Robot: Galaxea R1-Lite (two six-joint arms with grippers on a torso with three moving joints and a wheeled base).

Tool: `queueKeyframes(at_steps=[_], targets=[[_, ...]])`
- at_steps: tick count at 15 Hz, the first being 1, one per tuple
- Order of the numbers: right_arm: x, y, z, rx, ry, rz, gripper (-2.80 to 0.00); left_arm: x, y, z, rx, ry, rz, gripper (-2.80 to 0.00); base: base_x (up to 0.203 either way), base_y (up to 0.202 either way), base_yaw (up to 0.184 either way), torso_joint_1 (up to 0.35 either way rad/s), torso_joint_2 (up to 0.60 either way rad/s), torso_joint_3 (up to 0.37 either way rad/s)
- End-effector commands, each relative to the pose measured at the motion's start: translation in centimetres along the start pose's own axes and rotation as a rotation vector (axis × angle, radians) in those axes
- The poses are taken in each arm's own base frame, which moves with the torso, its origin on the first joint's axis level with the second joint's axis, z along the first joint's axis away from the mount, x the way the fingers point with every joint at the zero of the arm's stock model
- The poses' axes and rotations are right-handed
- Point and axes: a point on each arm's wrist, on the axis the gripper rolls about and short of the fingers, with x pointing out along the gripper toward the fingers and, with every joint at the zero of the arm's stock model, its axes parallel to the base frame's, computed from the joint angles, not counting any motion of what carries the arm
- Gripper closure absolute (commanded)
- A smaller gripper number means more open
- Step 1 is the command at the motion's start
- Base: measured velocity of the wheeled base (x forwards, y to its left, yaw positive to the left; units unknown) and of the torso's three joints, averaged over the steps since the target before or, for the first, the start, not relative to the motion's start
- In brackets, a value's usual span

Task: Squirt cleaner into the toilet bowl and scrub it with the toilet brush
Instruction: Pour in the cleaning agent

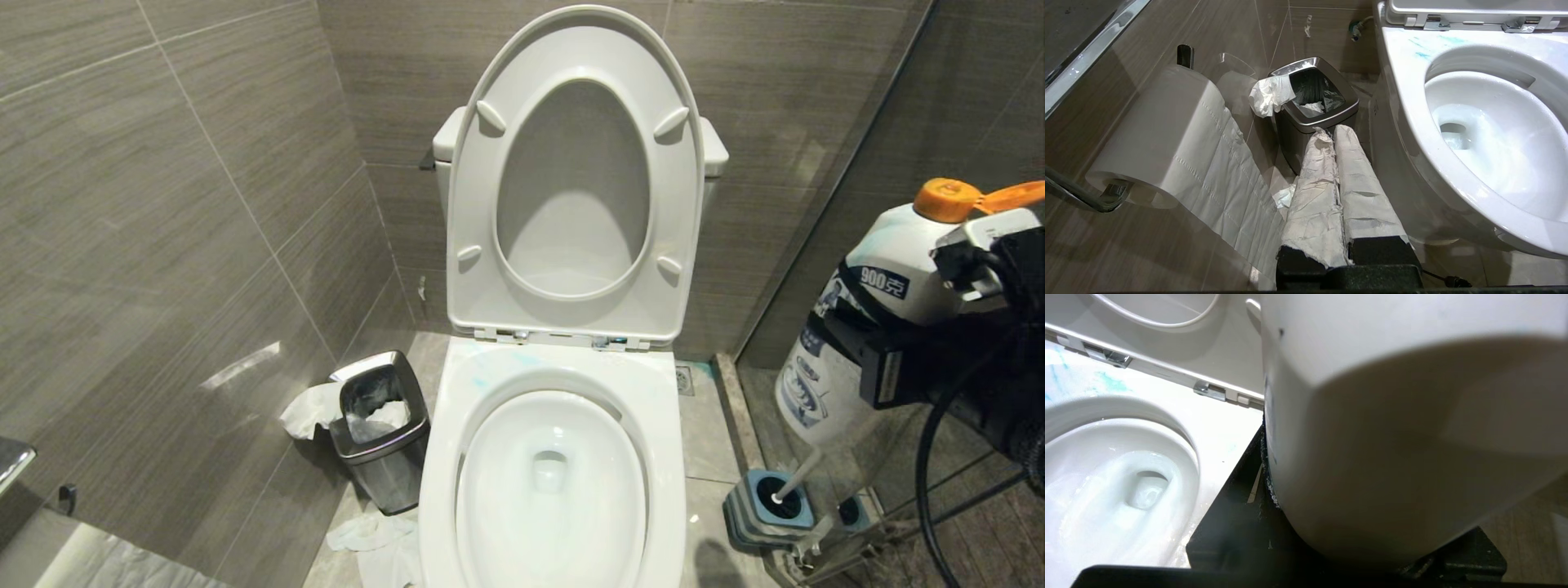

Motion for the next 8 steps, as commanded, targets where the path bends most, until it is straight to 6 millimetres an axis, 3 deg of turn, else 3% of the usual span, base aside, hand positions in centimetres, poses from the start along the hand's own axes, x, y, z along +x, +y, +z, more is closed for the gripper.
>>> queueKeyframes(at_steps=[1, 8], targets=[[1.2, 1.9, 0.0, -0.024, 0.024, 0.029, 0.0, 0.0, 0.0, 0.0, -0.001, 0.002, 0.0, 0.0, 0.0, 0.0, 0.0, 0.0, 0.0, 0.0], [2.8, 6.3, 1.0, -0.046, 0.024, 0.079, 0.0, 0.0, 0.0, 0.0, -0.001, 0.002, 0.001, 0.0, 0.0, 0.0, 0.0, 0.0, 0.0, 0.0]])
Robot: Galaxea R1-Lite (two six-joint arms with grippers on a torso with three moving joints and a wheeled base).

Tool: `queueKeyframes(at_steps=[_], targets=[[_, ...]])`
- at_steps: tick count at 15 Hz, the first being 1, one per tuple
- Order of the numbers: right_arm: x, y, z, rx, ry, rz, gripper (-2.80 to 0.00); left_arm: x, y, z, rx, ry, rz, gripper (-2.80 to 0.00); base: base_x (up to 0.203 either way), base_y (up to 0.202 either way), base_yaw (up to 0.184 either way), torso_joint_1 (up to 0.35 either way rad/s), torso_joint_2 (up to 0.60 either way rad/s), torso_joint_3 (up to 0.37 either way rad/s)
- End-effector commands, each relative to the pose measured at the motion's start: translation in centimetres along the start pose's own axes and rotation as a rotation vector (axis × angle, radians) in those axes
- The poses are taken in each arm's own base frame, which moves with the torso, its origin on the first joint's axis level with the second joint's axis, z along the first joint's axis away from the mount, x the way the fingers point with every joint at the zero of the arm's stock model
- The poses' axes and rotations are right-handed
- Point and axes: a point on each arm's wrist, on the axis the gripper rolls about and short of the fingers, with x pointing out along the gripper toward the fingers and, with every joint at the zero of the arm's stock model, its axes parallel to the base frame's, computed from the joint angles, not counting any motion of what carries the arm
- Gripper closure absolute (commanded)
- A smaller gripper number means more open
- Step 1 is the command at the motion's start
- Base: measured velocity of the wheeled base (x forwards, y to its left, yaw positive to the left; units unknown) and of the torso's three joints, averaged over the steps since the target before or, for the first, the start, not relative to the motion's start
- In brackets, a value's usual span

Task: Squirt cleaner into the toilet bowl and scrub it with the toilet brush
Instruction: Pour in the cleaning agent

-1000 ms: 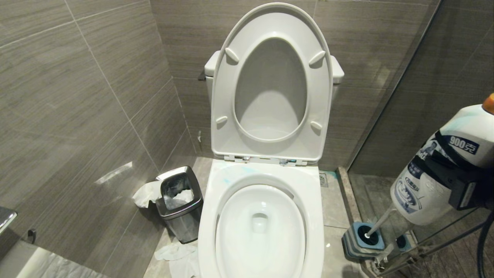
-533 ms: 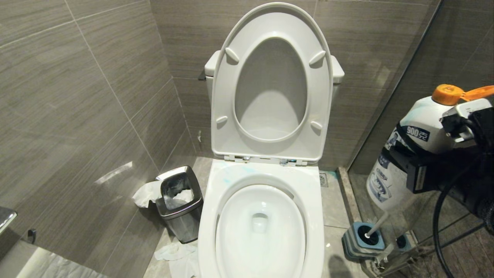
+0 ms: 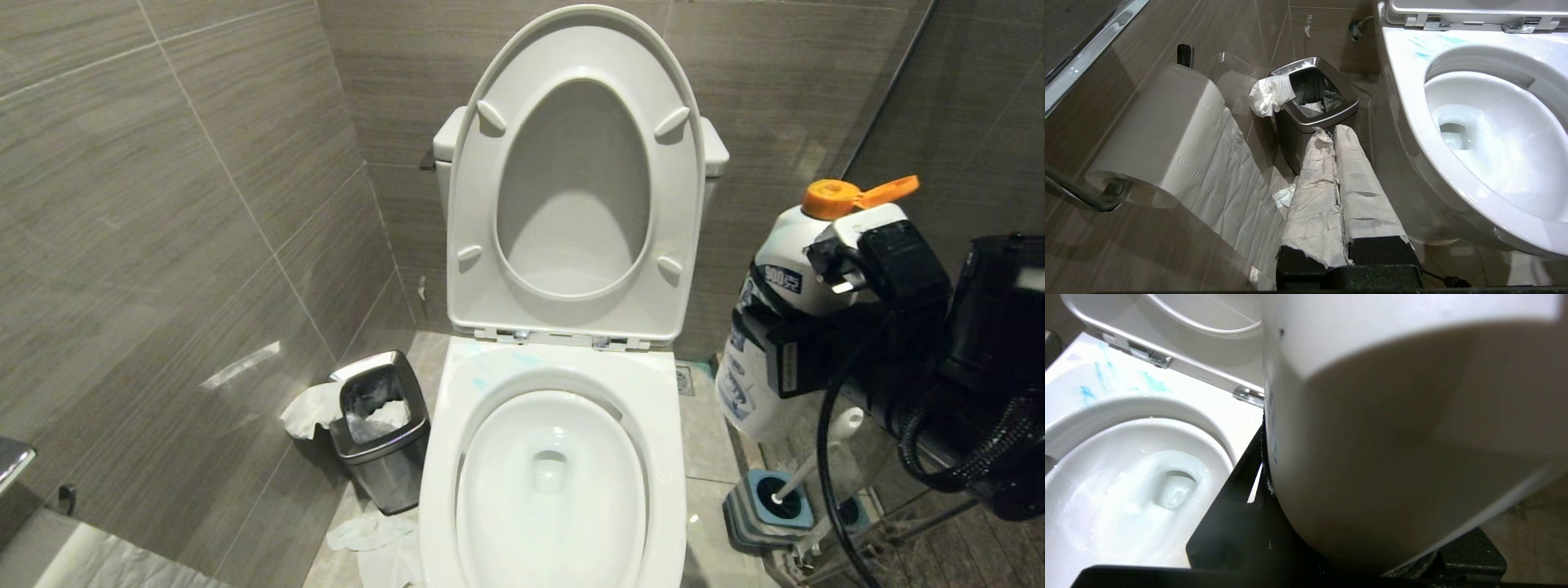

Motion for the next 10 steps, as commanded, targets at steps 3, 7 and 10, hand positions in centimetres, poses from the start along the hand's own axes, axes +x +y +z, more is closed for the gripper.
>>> queueKeyframes(at_steps=[3, 7, 10], targets=[[1.1, 3.2, 0.3, -0.02, 0.007, 0.046, 0.0, 0.0, 0.0, 0.0, 0.001, 0.002, 0.0, 0.0, 0.0, 0.0, 0.0, 0.0, 0.0, 0.0], [2.0, 4.9, 0.7, -0.023, 0.004, 0.063, 0.0, 0.0, 0.0, 0.0, 0.001, 0.002, 0.0, 0.0, 0.0, 0.0, 0.0, 0.0, 0.0, 0.0], [2.4, 5.4, 0.6, -0.025, 0.008, 0.065, 0.0, 0.0, 0.0, 0.0, 0.001, 0.002, 0.0, 0.0, 0.0, 0.0, 0.0, 0.0, 0.0, 0.0]])
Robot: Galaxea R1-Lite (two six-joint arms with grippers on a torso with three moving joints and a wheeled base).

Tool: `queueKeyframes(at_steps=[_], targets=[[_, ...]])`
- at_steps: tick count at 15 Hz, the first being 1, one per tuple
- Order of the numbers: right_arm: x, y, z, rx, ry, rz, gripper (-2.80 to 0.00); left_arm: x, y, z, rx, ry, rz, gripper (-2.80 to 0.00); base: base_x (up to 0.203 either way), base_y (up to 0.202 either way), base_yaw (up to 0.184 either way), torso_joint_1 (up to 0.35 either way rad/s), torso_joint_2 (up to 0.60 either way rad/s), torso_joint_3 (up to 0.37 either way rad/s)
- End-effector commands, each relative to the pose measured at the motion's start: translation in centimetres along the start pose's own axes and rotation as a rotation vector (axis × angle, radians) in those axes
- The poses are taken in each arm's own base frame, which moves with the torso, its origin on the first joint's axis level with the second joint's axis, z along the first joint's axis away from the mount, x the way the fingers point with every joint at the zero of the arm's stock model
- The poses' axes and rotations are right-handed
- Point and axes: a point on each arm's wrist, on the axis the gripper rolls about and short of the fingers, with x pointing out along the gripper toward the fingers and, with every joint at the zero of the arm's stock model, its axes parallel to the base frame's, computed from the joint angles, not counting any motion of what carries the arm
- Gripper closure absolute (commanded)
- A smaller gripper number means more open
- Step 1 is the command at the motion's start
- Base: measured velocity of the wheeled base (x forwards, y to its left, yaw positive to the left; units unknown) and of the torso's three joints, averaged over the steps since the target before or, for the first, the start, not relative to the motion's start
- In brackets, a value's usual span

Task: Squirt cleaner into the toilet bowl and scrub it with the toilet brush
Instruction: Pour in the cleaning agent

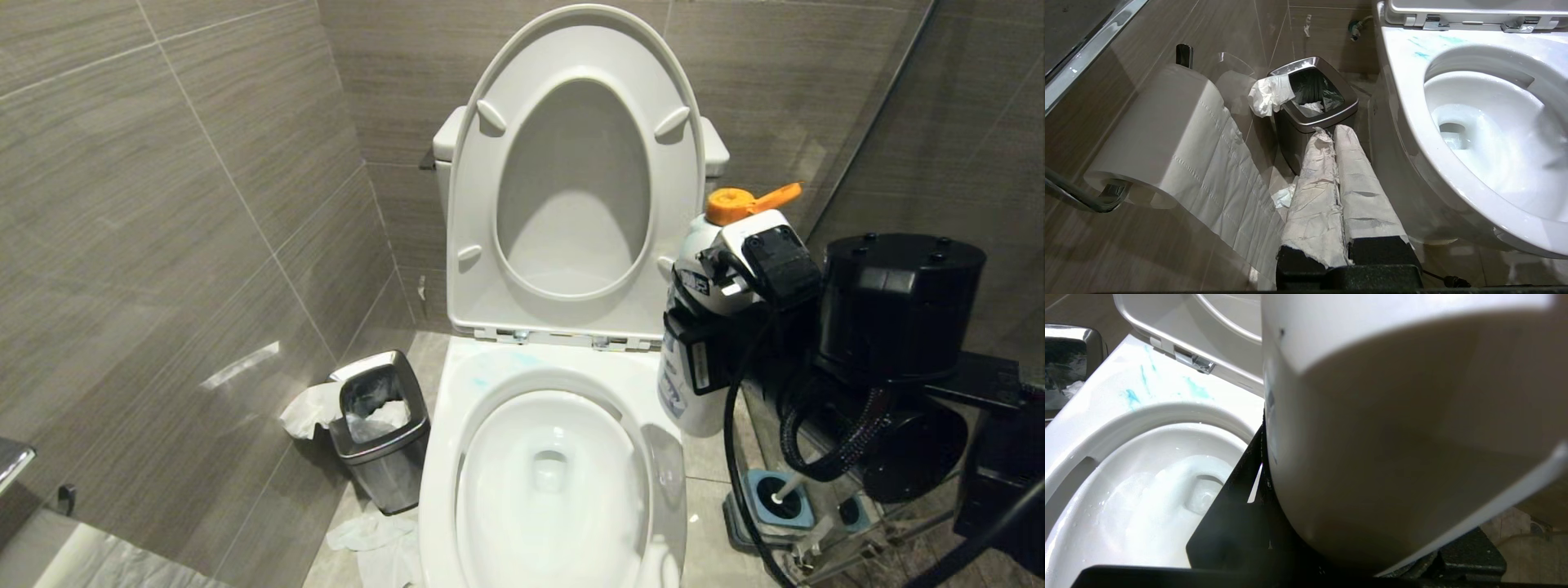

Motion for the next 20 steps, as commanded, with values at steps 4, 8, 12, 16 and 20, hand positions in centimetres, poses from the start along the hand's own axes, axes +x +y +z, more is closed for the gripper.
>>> queueKeyframes(at_steps=[4, 8, 12, 16, 20], targets=[[0.2, 0.7, -0.2, -0.016, 0.011, 0.009, 0.0, 0.0, 0.0, 0.0, 0.0, 0.002, 0.0, 0.0, 0.0, 0.0, 0.0, 0.0, 0.0, 0.0], [0.6, 0.9, -0.4, -0.077, 0.063, -0.004, 0.0, 0.0, 0.0, 0.0, 0.0, 0.002, 0.0, 0.0, 0.0, 0.0, 0.0, 0.0, 0.0, 0.0], [2.0, 1.6, 1.0, -0.174, 0.068, -0.033, 0.0, 0.0, 0.0, 0.0, 0.0, 0.002, 0.0, 0.0, 0.0, 0.0, 0.0, 0.0, 0.0, 0.0], [3.3, 2.4, 0.8, -0.338, 0.099, -0.067, 0.0, 0.0, 0.0, 0.0, 0.0, 0.002, 0.0, 0.0, 0.0, 0.0, 0.0, 0.0, 0.0, 0.0], [4.6, 3.4, 0.8, -0.486, 0.112, -0.08, 0.0, 0.0, 0.0, 0.0, 0.0, 0.002, 0.0, 0.0, 0.0, 0.0, 0.0, 0.0, 0.0, 0.0]])
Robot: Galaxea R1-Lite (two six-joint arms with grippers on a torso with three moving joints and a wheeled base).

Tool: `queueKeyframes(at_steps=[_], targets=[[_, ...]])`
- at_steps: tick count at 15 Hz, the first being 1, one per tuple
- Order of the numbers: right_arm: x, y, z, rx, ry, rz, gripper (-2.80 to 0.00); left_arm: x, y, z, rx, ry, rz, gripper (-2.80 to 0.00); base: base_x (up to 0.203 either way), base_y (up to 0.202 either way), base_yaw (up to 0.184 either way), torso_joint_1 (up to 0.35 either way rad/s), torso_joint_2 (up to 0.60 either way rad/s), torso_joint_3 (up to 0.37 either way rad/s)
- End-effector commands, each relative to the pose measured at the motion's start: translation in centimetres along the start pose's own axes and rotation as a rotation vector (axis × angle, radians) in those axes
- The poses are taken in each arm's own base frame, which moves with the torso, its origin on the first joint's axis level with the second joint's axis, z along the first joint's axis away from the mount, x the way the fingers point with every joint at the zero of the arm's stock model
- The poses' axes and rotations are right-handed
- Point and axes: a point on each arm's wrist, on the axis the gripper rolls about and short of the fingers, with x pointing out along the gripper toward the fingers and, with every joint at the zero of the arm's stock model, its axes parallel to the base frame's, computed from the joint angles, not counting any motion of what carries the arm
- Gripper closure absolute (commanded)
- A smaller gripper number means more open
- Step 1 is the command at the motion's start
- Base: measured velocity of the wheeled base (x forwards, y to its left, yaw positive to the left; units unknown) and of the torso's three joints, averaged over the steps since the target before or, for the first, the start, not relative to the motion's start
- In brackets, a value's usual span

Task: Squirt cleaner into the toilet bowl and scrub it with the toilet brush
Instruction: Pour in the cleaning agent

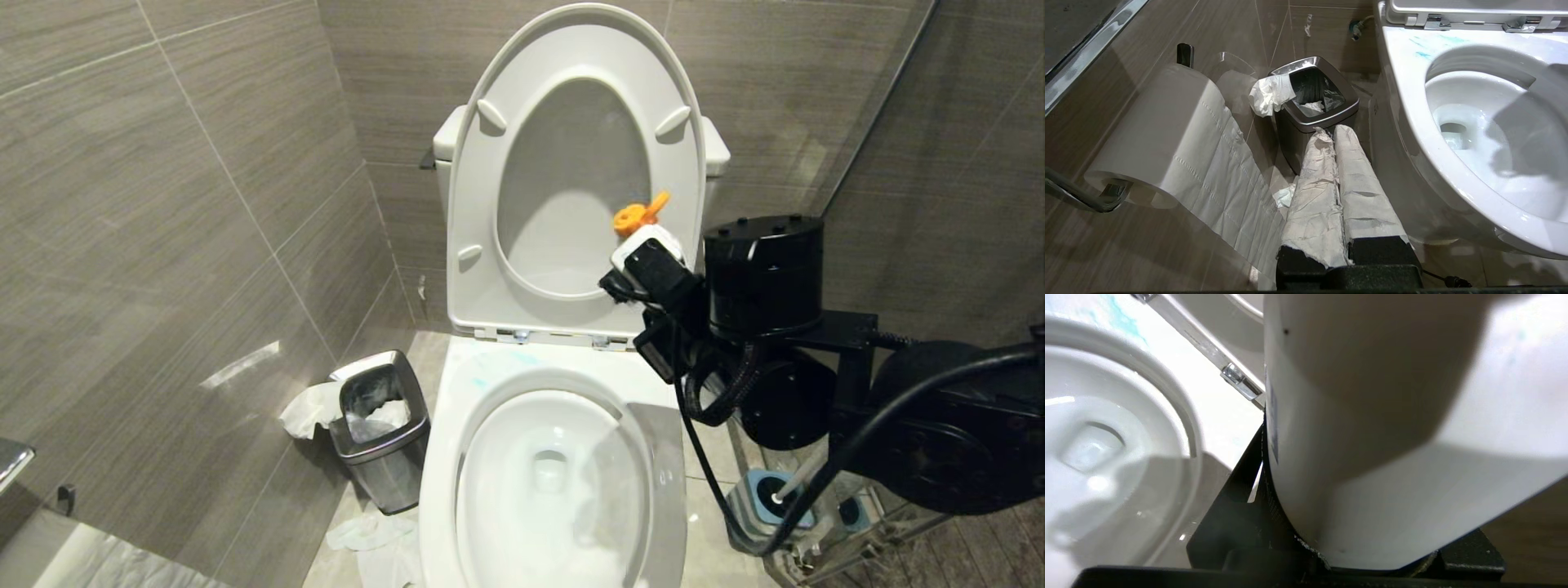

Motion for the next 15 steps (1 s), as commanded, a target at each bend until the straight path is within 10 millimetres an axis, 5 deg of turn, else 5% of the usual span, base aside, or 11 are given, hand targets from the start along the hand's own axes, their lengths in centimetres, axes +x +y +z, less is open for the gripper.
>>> queueKeyframes(at_steps=[1, 9, 15], targets=[[0.9, 0.9, 0.1, -0.091, 0.011, 0.002, 0.0, 0.0, 0.0, 0.0, 0.0, 0.002, -0.001, 0.0, 0.0, 0.0, 0.0, 0.0, 0.0, 0.0], [2.3, 2.2, -0.1, -0.418, 0.029, 0.014, 0.0, 0.0, 0.0, 0.0, 0.0, 0.002, -0.001, 0.0, 0.0, 0.0, 0.0, 0.0, 0.0, 0.0], [3.3, 1.2, 0.4, -0.568, 0.033, -0.018, 0.0, 0.0, 0.0, 0.0, 0.0, 0.002, -0.001, 0.0, 0.0, 0.0, 0.0, 0.0, 0.0, 0.0]])
